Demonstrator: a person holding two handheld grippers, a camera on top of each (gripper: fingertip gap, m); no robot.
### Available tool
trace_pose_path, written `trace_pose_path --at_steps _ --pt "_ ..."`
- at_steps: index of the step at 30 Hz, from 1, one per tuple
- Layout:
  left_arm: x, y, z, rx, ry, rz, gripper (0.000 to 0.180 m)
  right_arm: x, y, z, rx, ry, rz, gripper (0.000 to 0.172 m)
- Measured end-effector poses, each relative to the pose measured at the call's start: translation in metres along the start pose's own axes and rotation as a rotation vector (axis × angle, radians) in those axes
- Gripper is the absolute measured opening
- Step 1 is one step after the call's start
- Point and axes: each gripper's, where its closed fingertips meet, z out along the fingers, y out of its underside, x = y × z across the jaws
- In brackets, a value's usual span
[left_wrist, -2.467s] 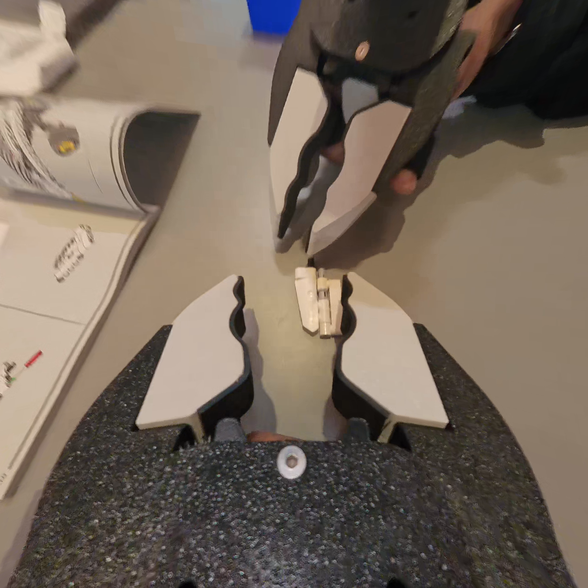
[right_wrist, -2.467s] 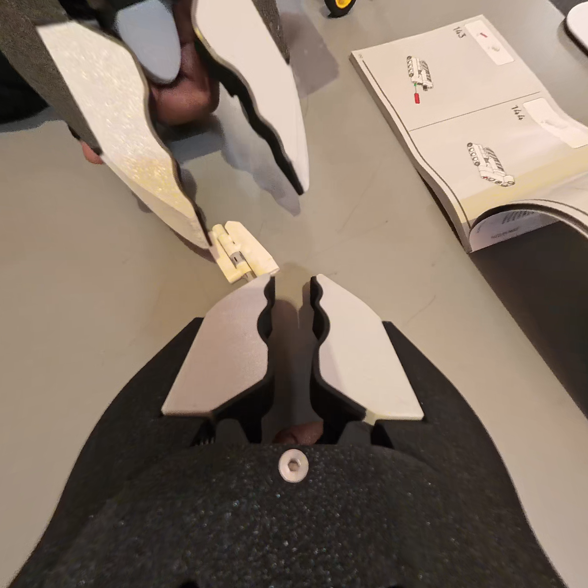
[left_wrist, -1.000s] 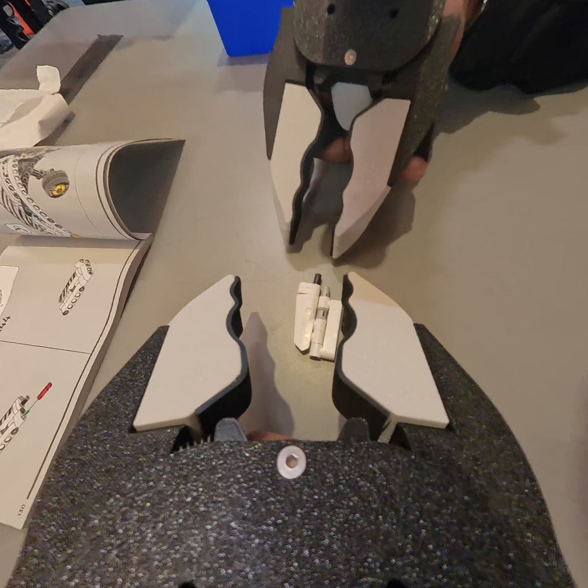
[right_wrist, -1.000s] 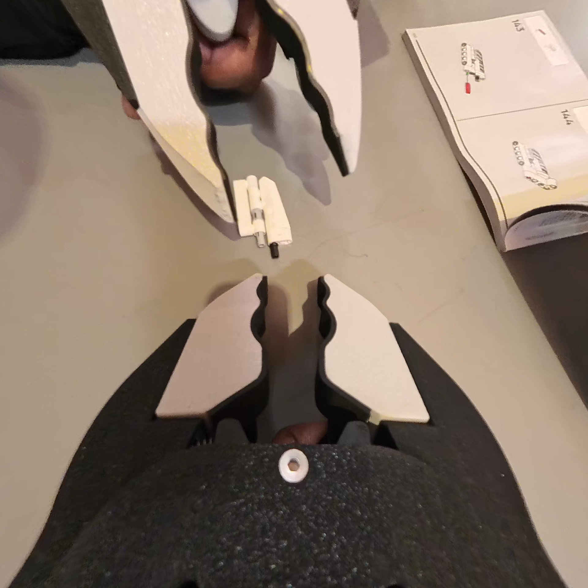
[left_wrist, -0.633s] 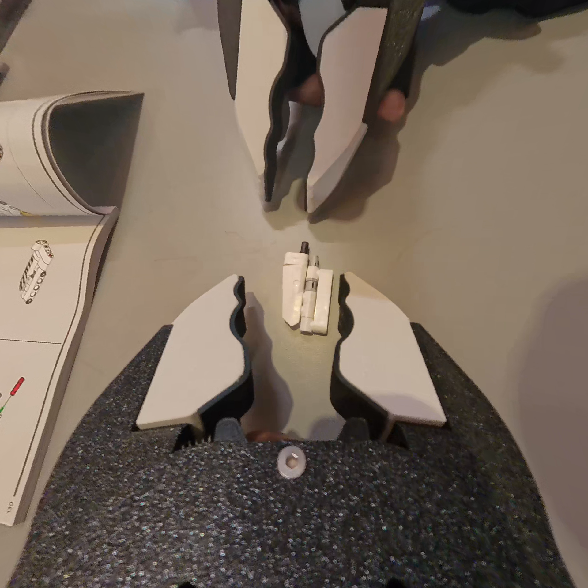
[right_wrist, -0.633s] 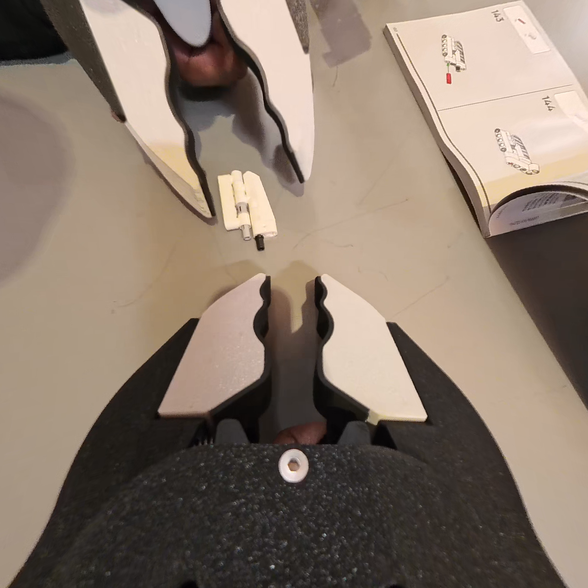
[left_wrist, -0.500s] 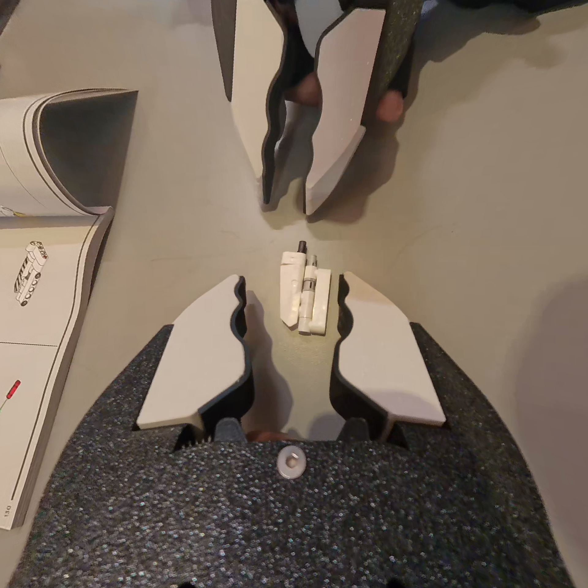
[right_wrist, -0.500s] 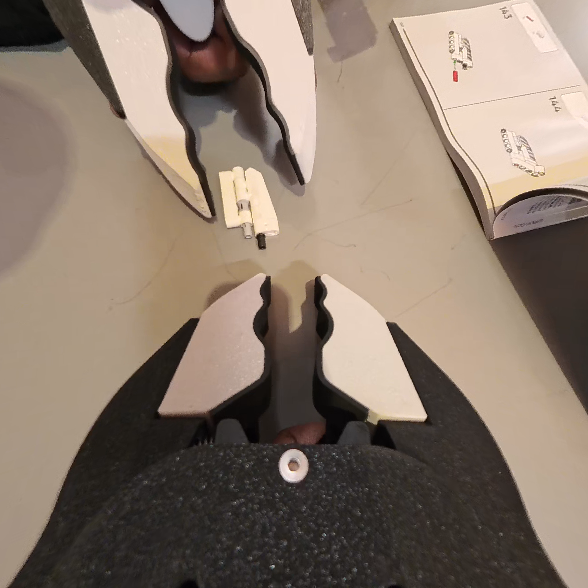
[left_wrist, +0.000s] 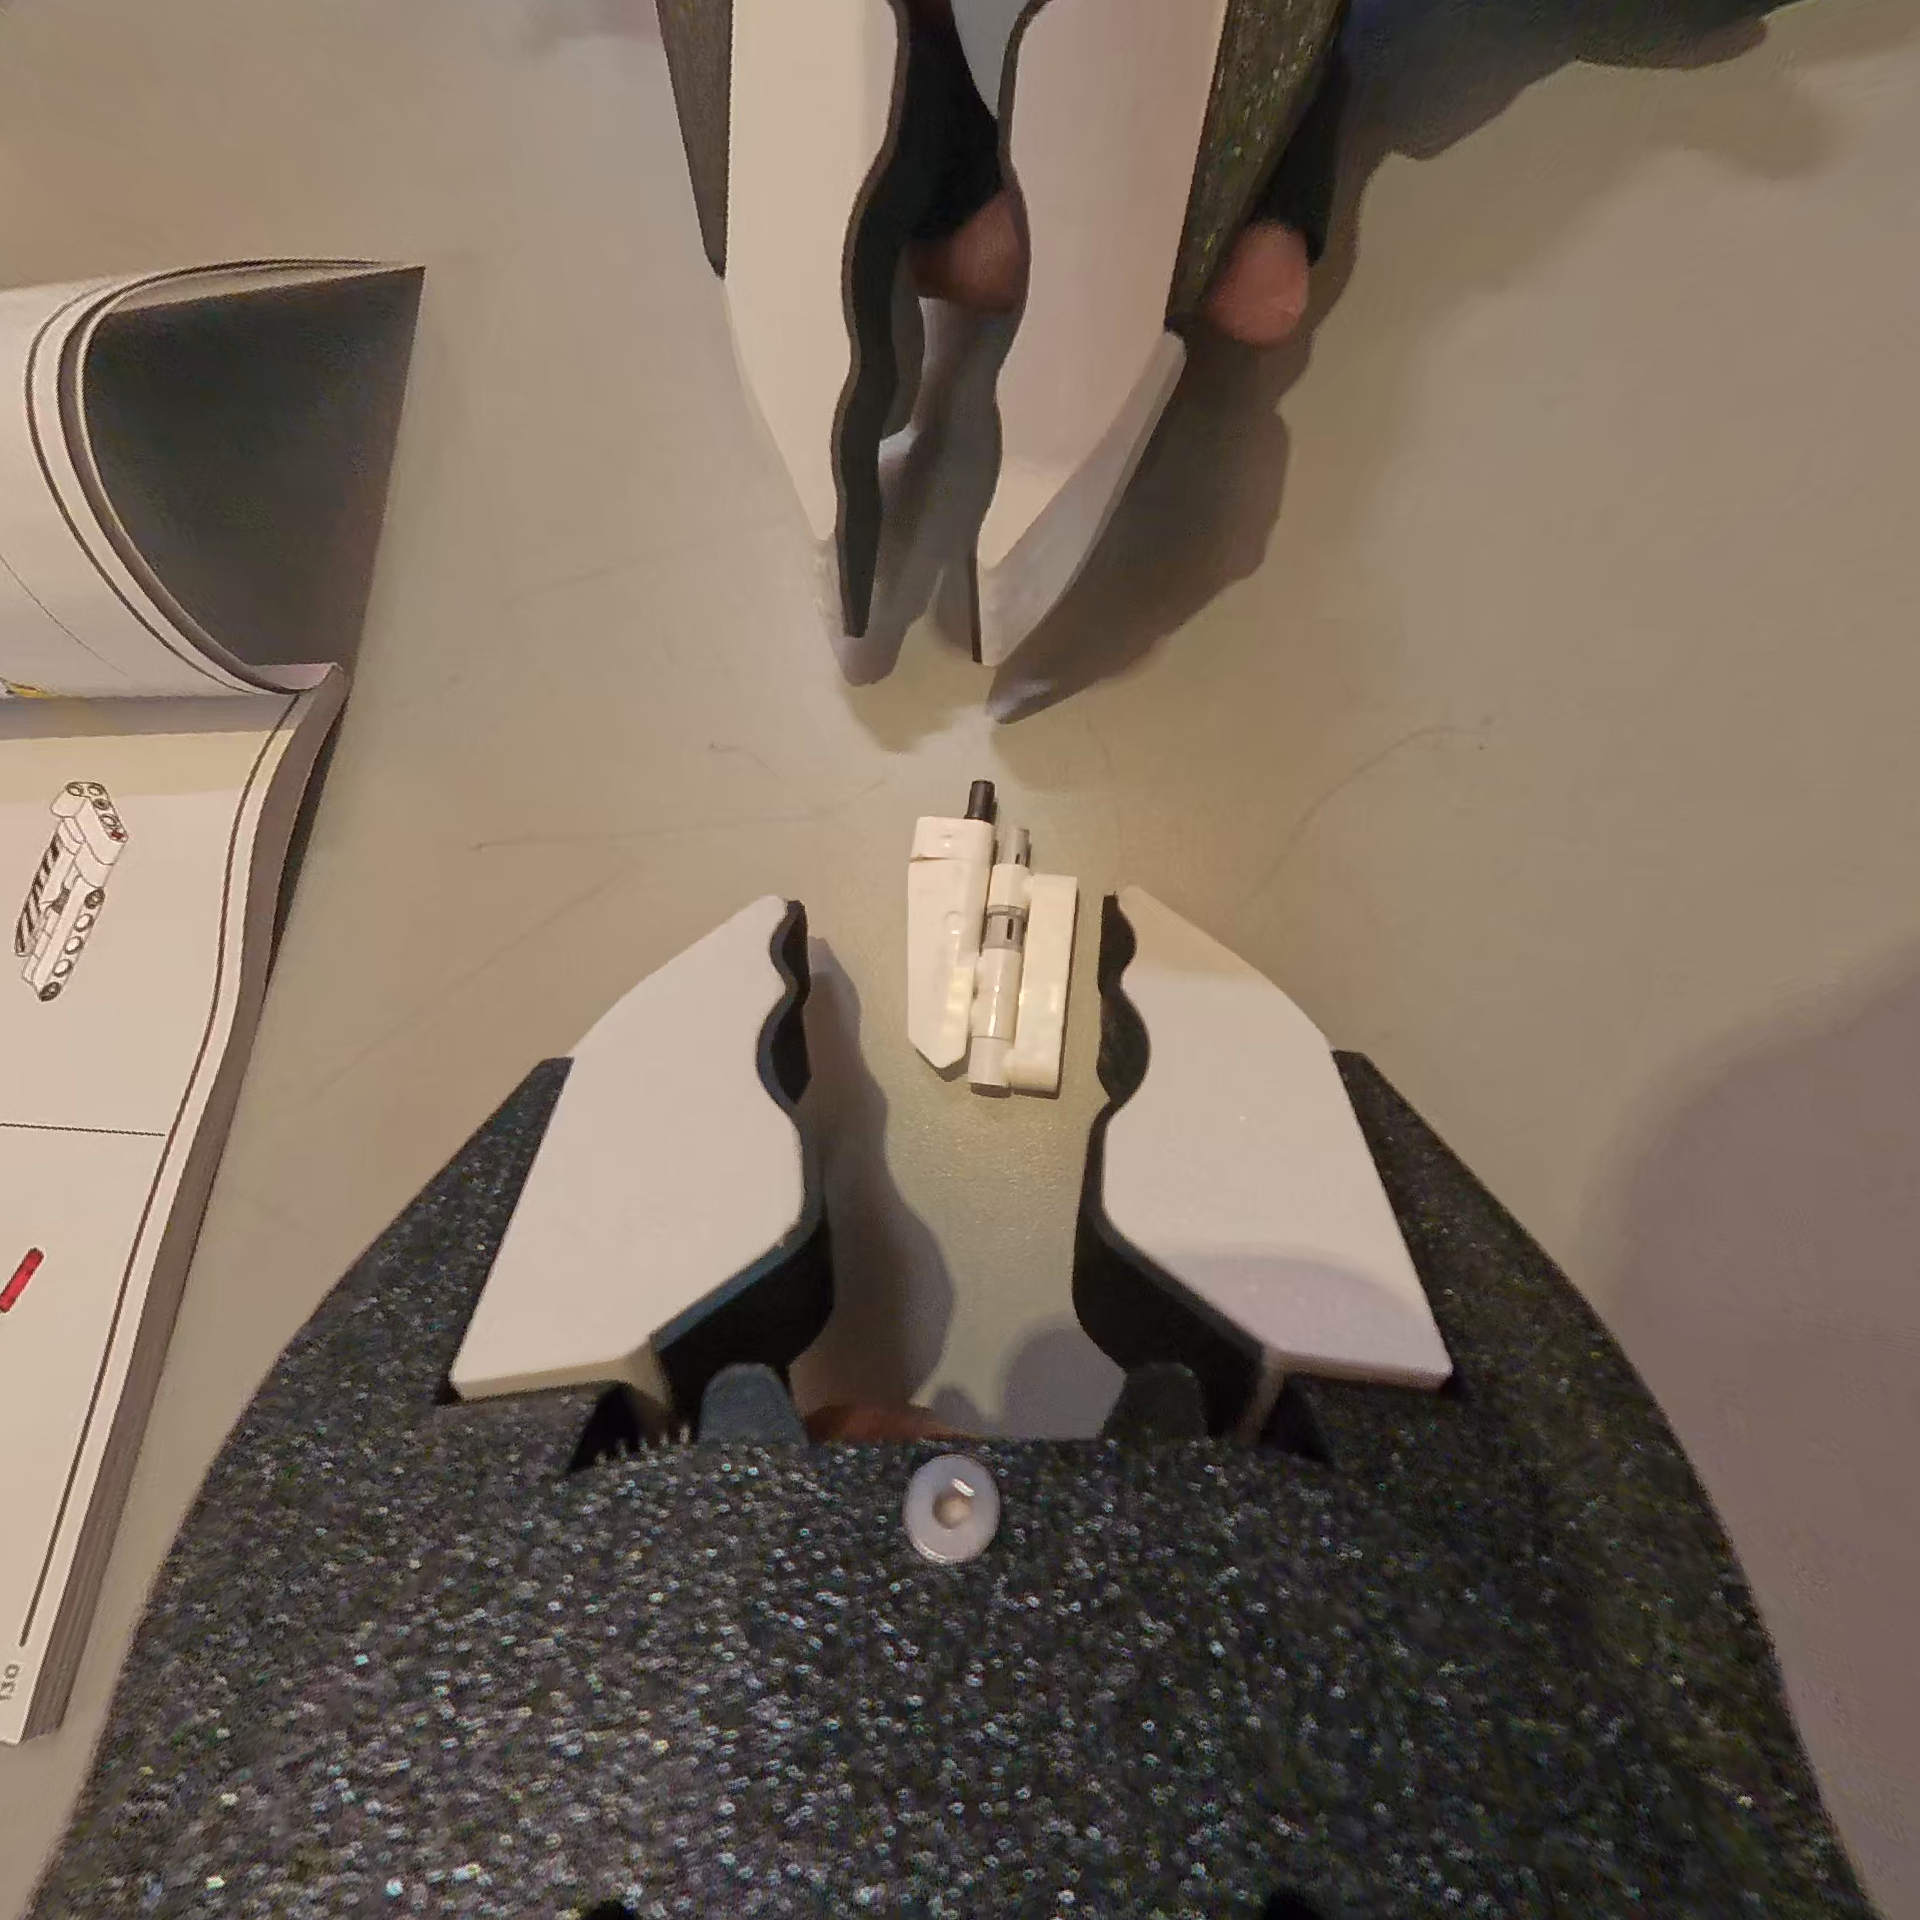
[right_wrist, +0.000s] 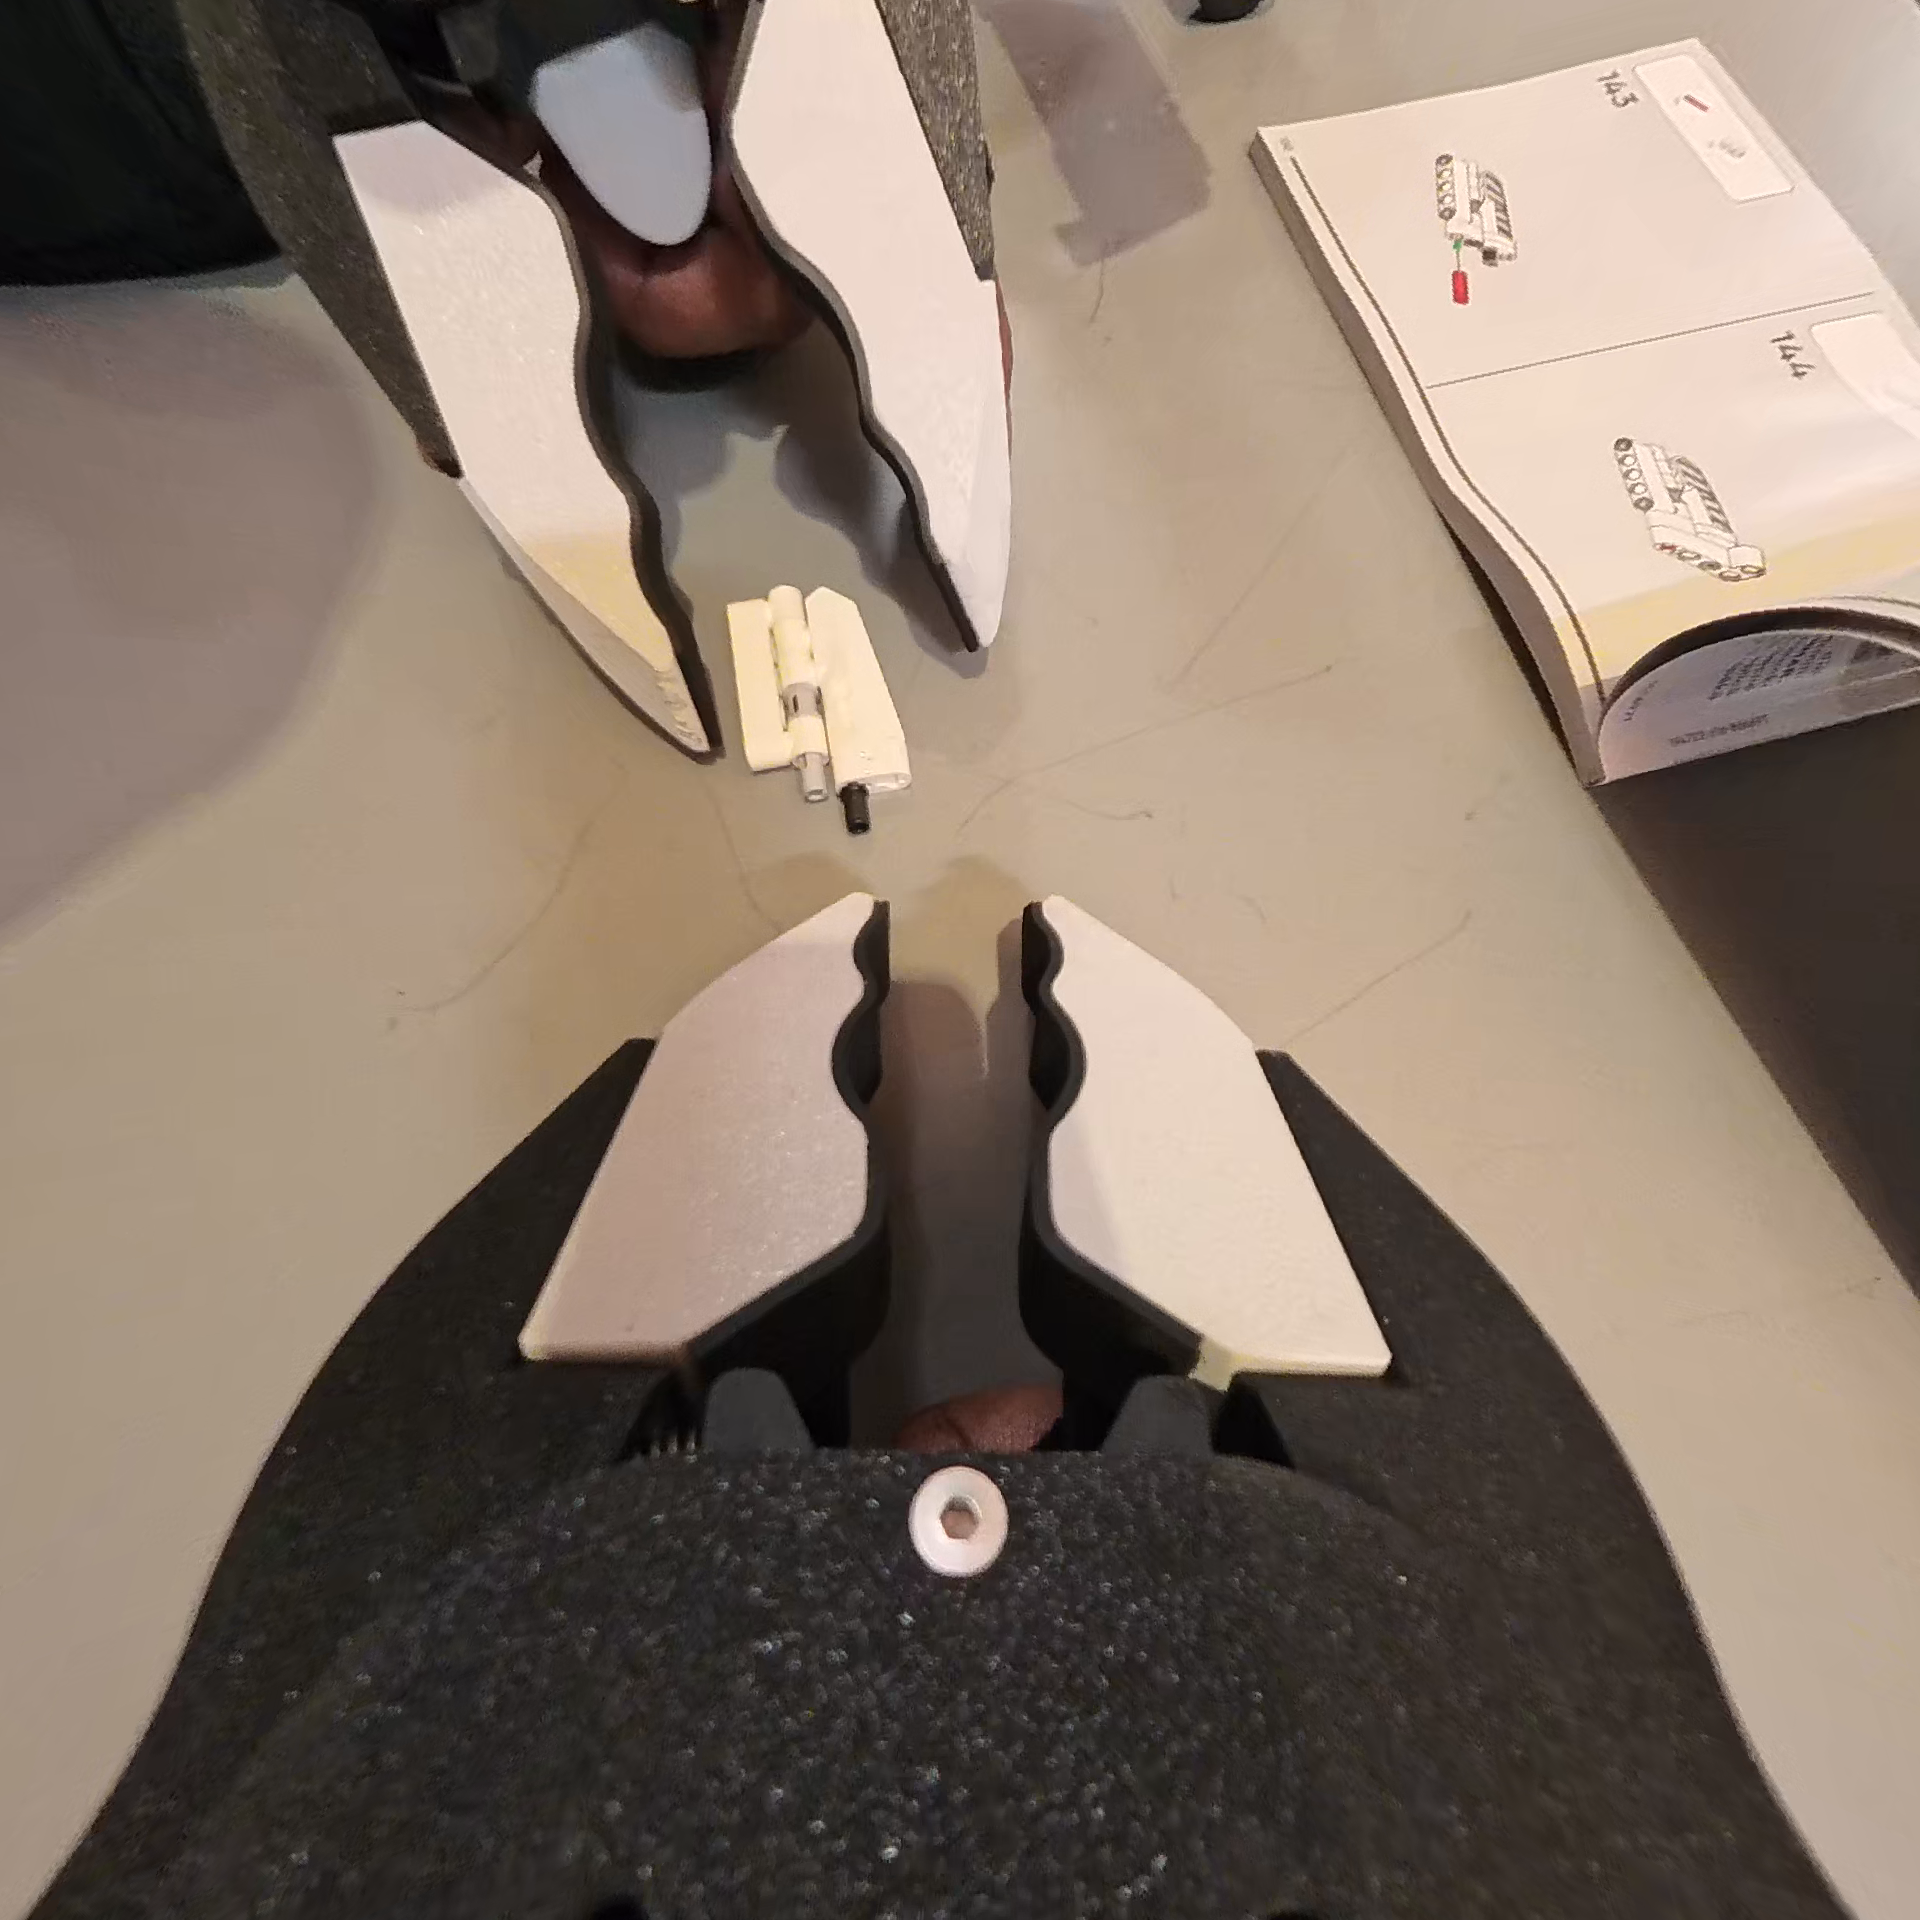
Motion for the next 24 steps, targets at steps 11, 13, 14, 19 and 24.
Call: trace_pose_path --at_steps 11,13,14,19,24 --pt "0.0003 0.0001 0.0012 -0.007 0.009 -0.01 0.052 -0.0005 -0.0014 -0.0024 0.021 -0.03 0.031 0.024" --pt "0.0005 0.0001 0.0015 -0.008 0.011 -0.011 0.052 -0.0005 -0.0014 -0.0026 0.022 -0.028 0.03 0.024" --pt "0.0005 0.0 0.0017 -0.009 0.012 -0.011 0.052 -0.0004 -0.0014 -0.0026 0.022 -0.028 0.03 0.024" --pt "0.0018 -0.001 0.0025 -0.011 0.013 -0.007 0.052 -0.0003 -0.0006 -0.0028 0.018 -0.022 0.027 0.024" --pt "0.0038 -0.0017 0.0031 -0.011 0.02 -0.005 0.05 -0.0018 0.0015 -0.002 0.004 -0.013 0.005 0.024"
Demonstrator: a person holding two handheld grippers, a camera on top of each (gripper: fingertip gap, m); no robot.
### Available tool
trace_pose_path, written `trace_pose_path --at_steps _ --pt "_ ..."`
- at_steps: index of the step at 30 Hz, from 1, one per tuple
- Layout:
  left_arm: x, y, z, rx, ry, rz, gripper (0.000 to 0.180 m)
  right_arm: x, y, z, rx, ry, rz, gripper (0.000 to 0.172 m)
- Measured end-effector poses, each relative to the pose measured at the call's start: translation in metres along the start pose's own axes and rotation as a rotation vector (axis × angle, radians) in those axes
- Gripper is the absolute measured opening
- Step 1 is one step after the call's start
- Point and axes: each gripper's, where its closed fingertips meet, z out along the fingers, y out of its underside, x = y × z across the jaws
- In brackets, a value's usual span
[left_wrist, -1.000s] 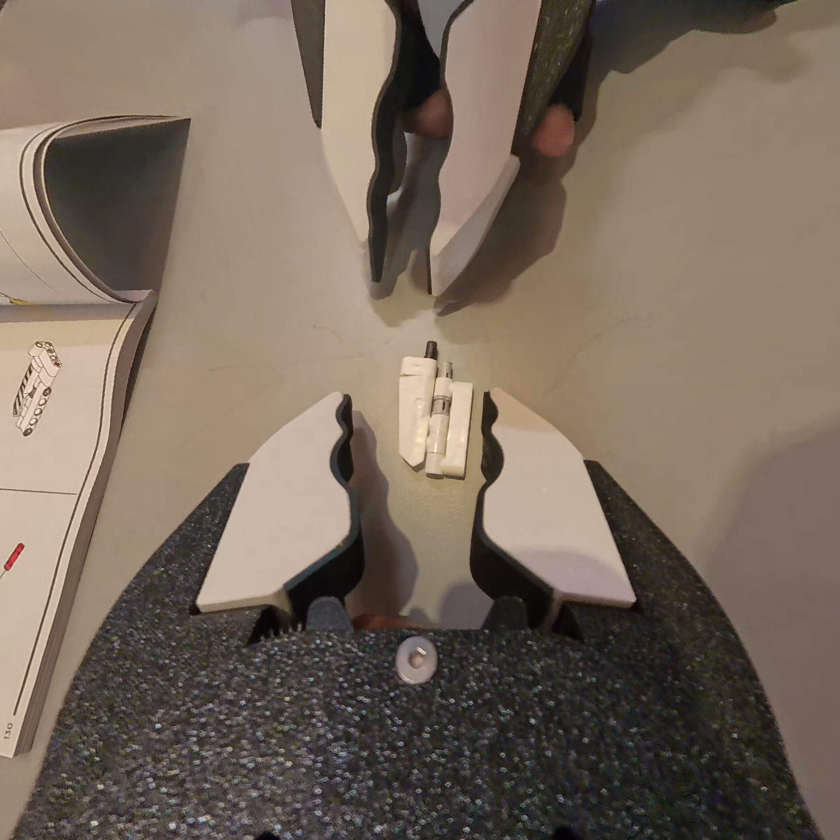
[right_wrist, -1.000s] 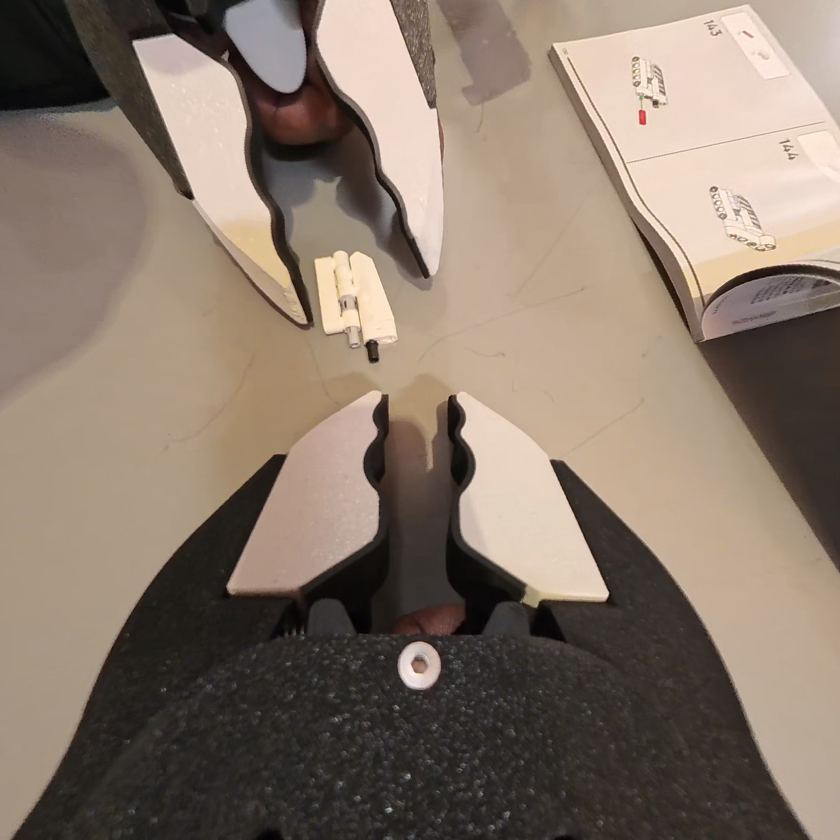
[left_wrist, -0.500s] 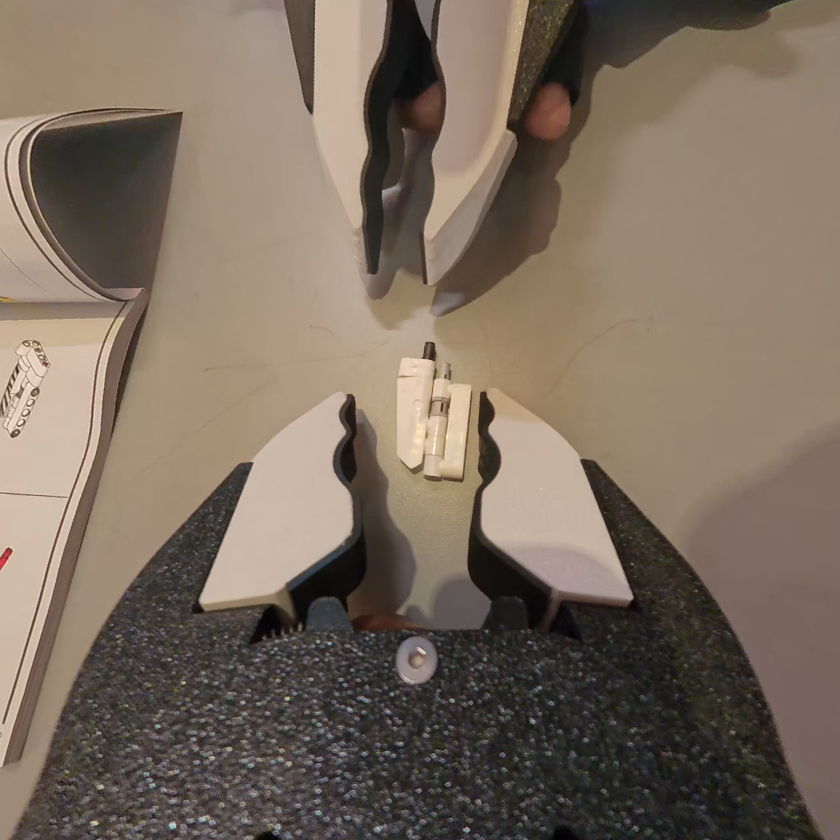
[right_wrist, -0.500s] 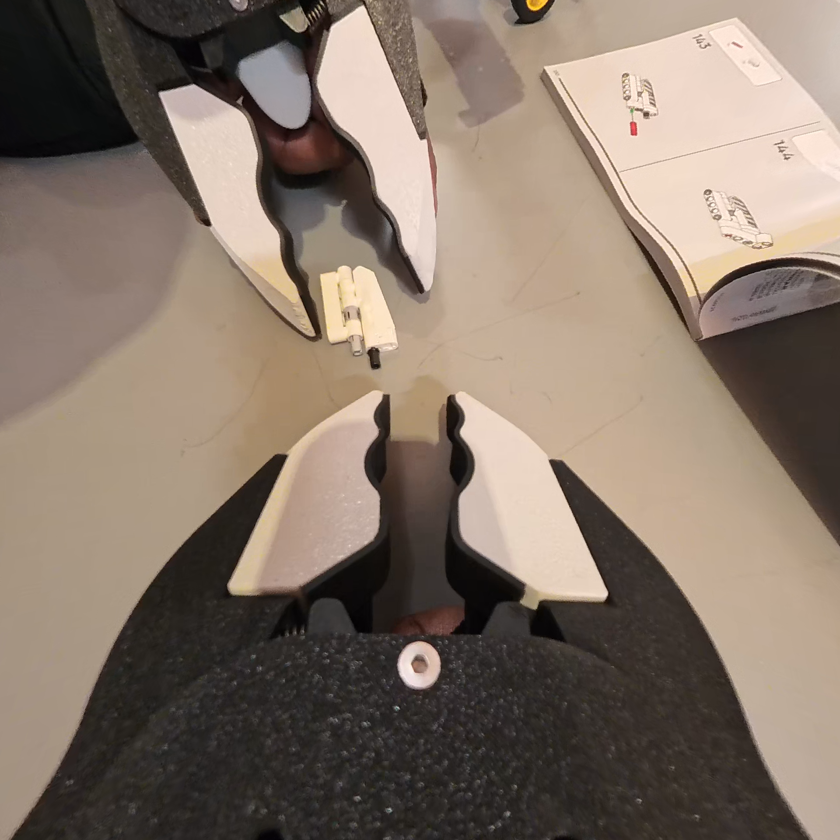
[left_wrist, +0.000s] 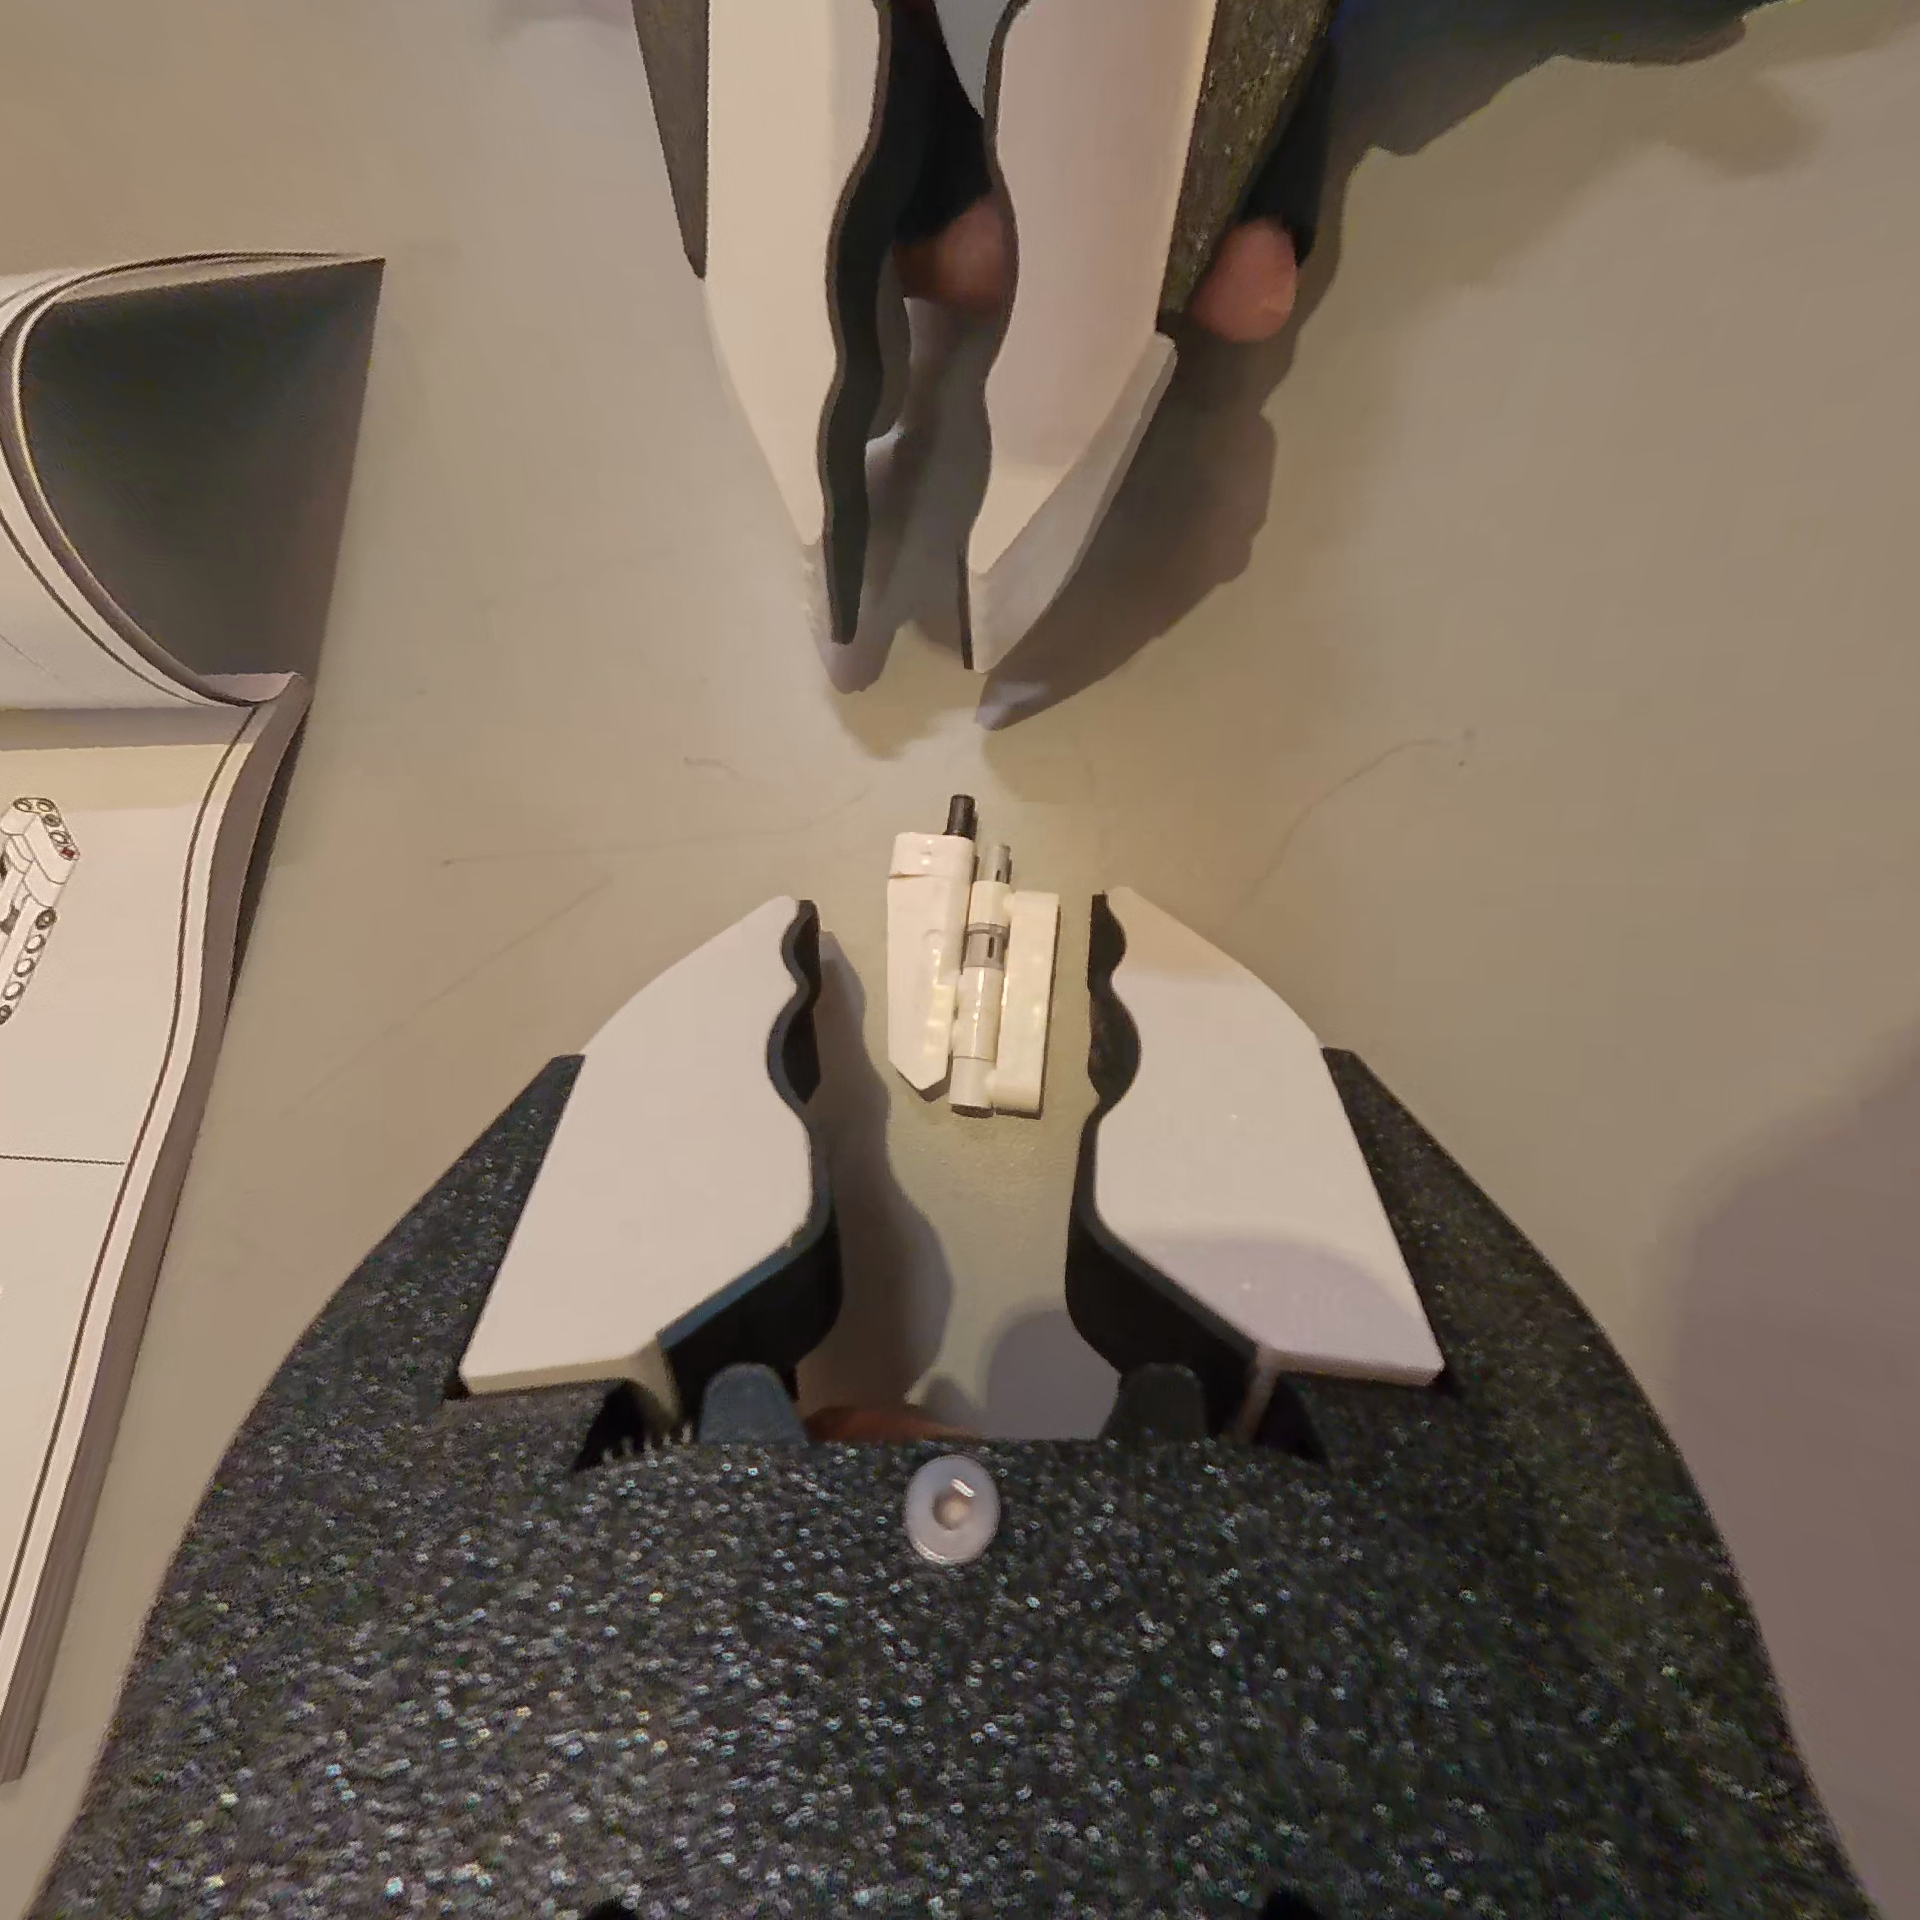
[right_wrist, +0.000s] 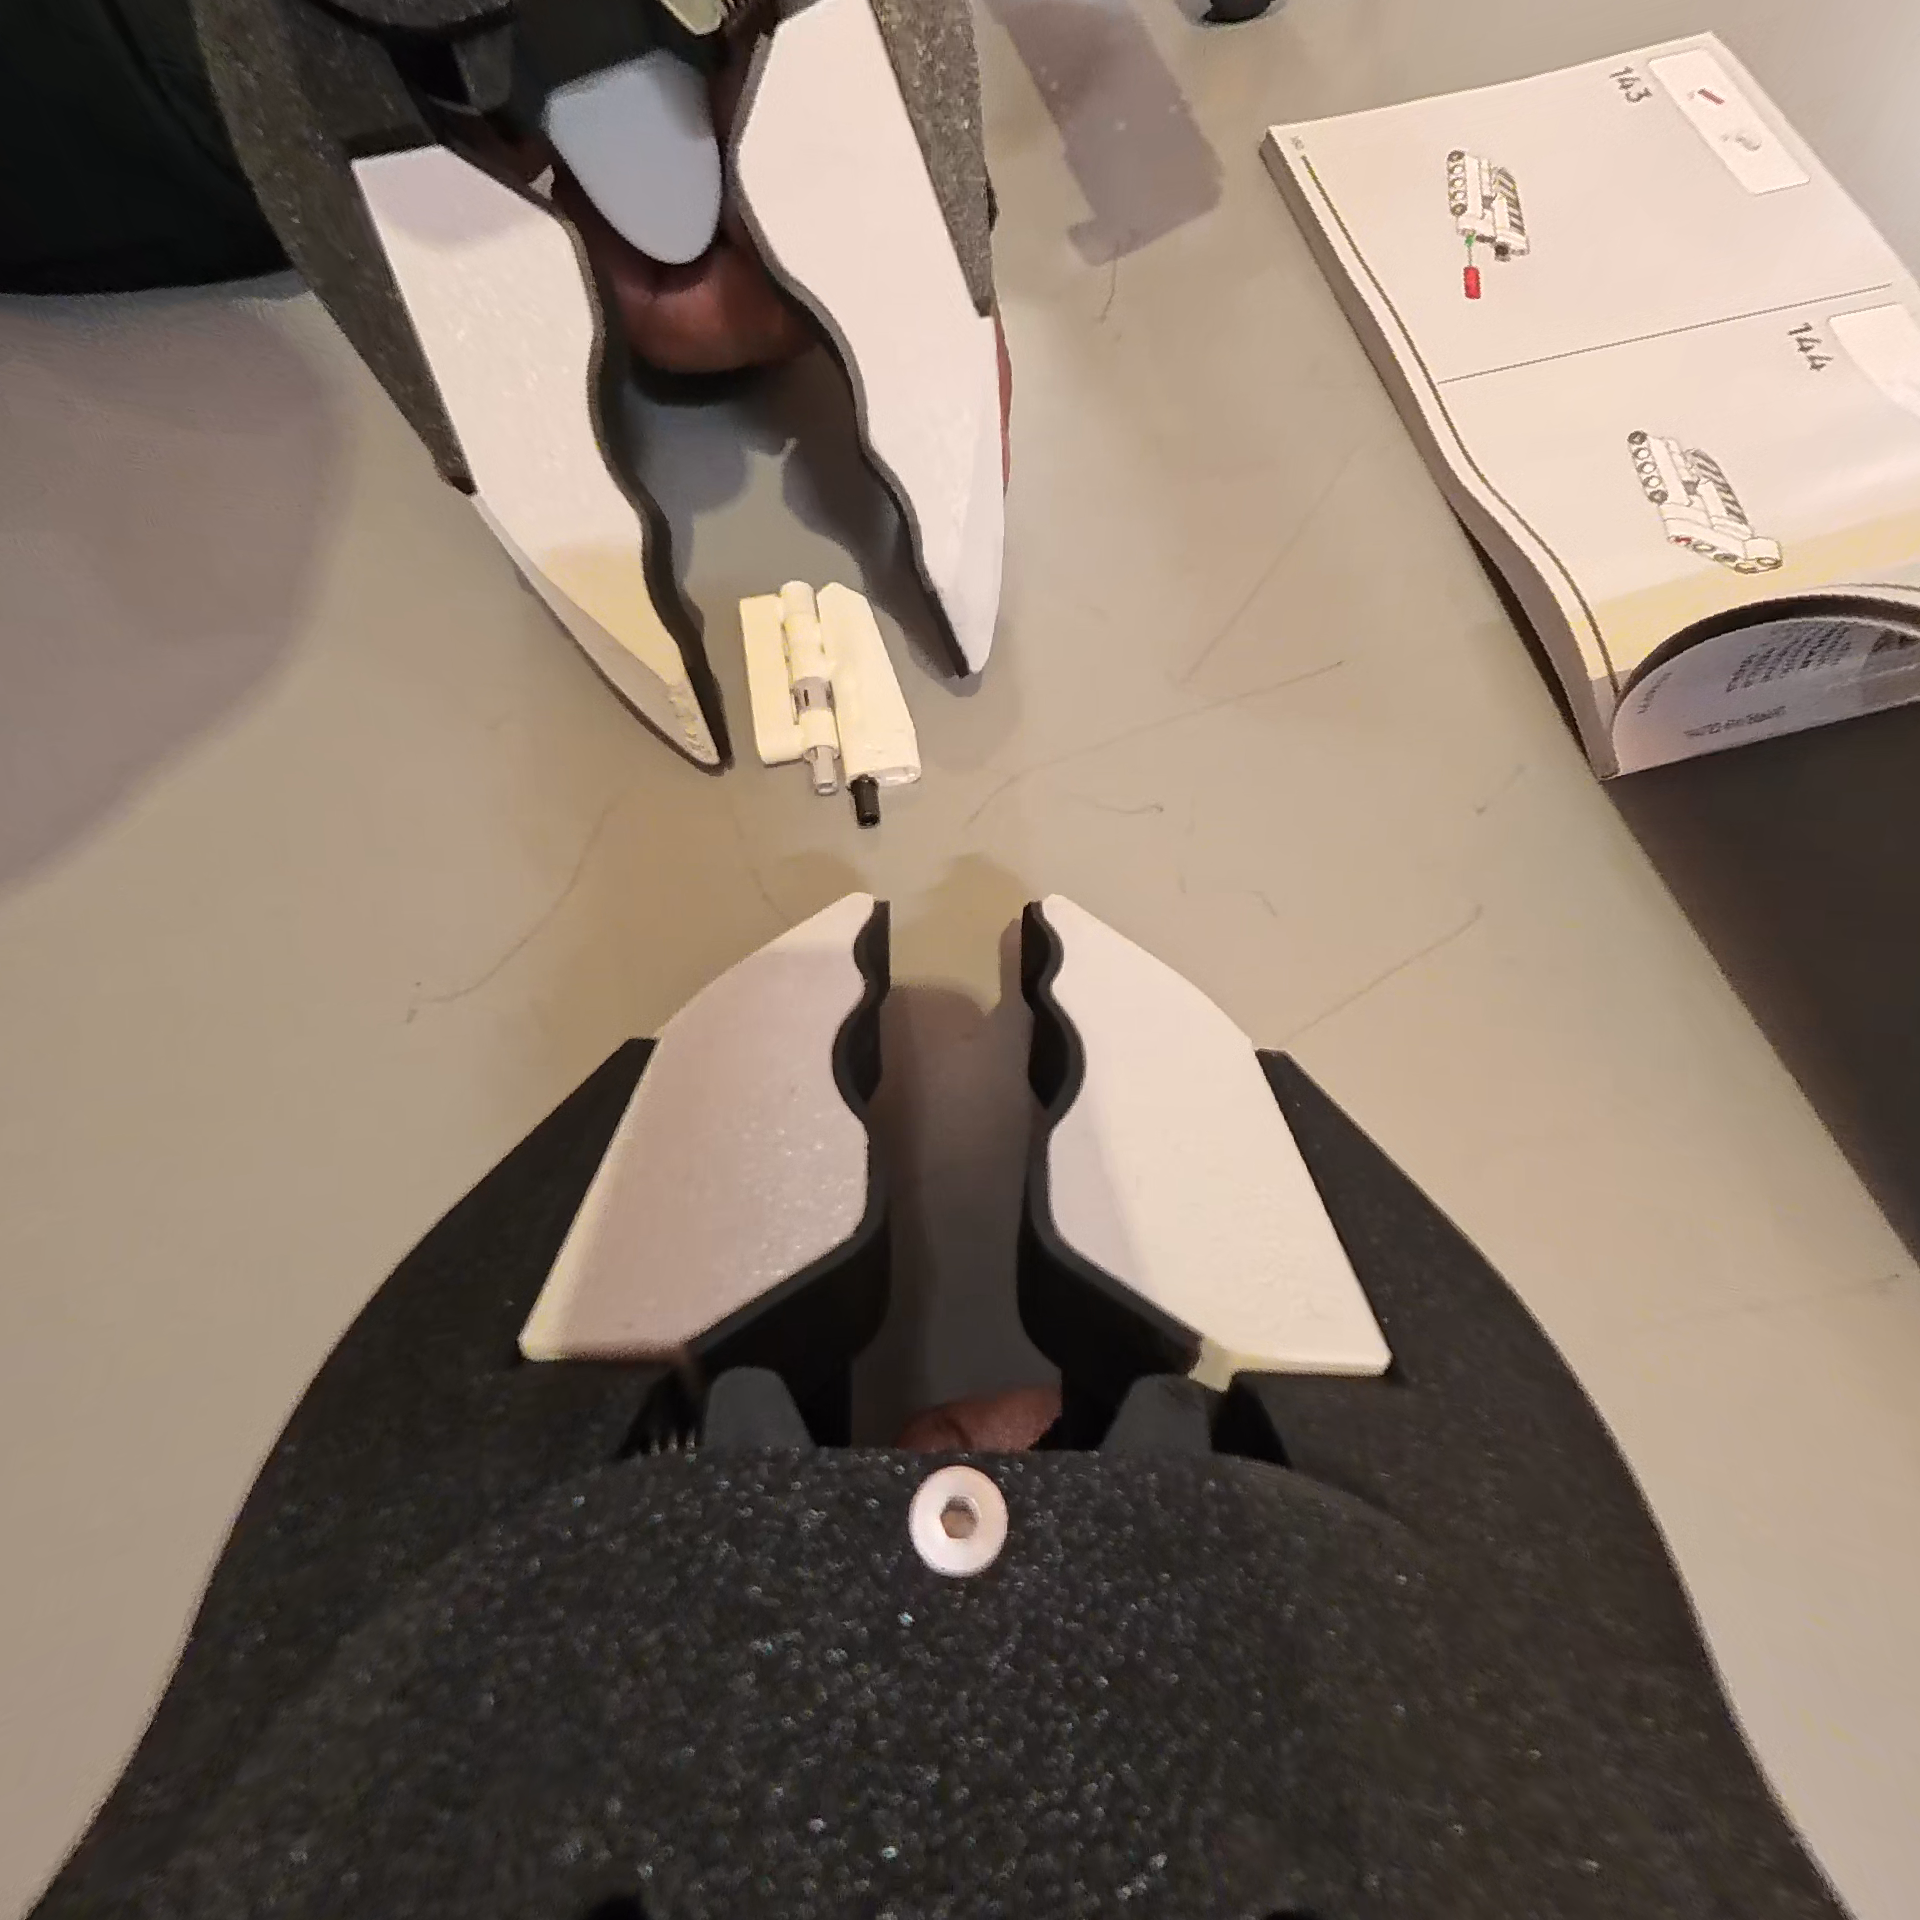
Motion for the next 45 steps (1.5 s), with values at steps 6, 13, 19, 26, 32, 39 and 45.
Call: trace_pose_path --at_steps 6,13,19,26,32,39,45 --pt "0.0 0.0 0.0 -0.001 0.006 -0.007 0.05 -0.001 0.001 0.001 -0.01 0.001 -0.01 0.025" --pt "0.0 0.001 0.0 -0.003 0.01 -0.015 0.05 -0.001 0.001 0.001 -0.008 -0.009 0.0 0.025" --pt "0.0 0.001 0.0 -0.007 0.01 -0.026 0.049 -0.003 0.002 0.003 -0.024 -0.004 -0.019 0.025" --pt "0.0 0.001 0.0 -0.007 0.015 -0.031 0.049 -0.002 0.002 0.004 -0.027 -0.004 -0.017 0.025" --pt "0.0 0.002 0.0 -0.008 0.011 -0.037 0.049 0.0 0.002 0.005 -0.034 0.012 -0.01 0.025" --pt "-0.001 0.002 0.0 -0.007 0.008 -0.043 0.049 -0.005 0.001 0.002 -0.06 0.083 0.036 0.024" --pt "-0.002 0.003 0.0 -0.013 0.015 -0.058 0.05 -0.047 -0.015 -0.069 -0.021 0.037 0.152 0.025"
